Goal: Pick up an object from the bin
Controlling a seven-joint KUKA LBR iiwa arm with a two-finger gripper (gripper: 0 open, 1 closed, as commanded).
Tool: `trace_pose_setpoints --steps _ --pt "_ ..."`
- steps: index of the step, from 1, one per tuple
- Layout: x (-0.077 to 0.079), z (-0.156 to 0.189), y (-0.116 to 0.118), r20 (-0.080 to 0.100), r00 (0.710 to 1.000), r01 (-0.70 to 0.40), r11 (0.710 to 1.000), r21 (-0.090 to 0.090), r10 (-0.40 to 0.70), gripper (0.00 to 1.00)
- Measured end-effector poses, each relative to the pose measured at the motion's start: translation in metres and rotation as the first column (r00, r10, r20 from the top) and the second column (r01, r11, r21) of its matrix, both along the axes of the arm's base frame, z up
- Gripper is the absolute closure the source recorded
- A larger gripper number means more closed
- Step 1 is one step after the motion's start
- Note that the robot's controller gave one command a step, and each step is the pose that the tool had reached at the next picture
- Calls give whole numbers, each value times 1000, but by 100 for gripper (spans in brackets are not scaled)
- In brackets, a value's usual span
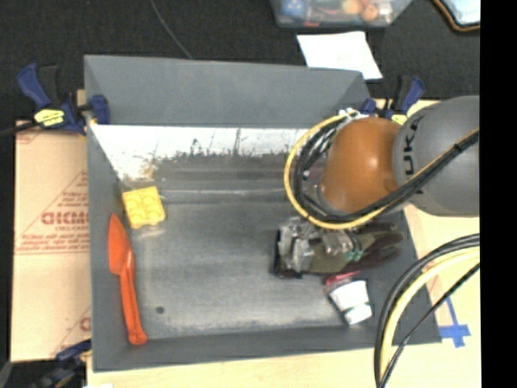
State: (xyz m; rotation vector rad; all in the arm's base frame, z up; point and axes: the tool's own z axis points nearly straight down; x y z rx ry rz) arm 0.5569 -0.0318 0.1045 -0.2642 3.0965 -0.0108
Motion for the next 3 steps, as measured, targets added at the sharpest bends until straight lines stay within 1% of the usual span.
trace_pose_setpoints --steps 1,2,3 --pt "-6 23 -49 8 993 115 993 3 -115 100" --pt "18 83 -39 12 984 180 984 12 -180 100" --pt "11 -9 -44 -8 972 233 972 11 -233 0"
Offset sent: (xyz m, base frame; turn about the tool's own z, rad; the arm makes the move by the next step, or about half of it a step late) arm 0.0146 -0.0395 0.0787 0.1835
